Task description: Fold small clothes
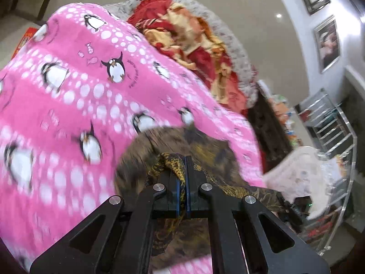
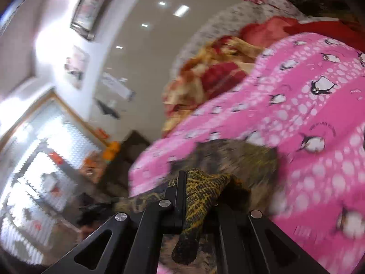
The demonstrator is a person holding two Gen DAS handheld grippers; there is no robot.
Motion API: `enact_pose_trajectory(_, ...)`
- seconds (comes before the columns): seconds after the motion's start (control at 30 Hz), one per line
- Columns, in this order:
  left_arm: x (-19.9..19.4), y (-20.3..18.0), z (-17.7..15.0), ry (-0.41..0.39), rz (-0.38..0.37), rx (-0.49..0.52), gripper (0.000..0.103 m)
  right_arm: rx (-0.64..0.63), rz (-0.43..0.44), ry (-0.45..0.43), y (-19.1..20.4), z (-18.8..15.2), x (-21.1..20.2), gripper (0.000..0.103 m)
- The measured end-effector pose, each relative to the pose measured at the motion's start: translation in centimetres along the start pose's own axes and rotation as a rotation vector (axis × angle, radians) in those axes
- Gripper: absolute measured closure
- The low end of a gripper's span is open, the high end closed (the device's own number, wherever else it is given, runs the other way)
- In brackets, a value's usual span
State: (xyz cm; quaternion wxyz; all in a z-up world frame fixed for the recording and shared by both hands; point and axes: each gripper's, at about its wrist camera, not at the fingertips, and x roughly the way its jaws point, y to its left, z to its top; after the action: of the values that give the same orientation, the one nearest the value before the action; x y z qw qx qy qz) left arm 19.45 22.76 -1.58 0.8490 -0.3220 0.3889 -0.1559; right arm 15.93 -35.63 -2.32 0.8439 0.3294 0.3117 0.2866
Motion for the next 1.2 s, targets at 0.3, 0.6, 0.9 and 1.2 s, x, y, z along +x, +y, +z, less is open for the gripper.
enact_pose_trajectory(0.3,9.9,3.4,1.3,0.154,0.208,0.056,0.099,0.084,-0.214,0.112,-7.1,2.6,9.9,0.1)
enact_pose_trajectory(0.6,8.0,4.6,1.7,0.199,0.167,0.069,0.096,0.268,-0.172,0.166,-10.4,3.0,10.4,0.092)
enact_pose_trajectory(0.9,1.2,-3.8,-4.3,0.05,0.144,0.326,0.061,-0.067,-0.266,0.079,-1.1,0.8,2.9,0.067)
enact_pose_trajectory(1.2,3.7,-2.4,-13.9,0.188,0.339,0.544,0.075,-0.588,-0.564,0.337,2.5,-10.9,6.7,0.067)
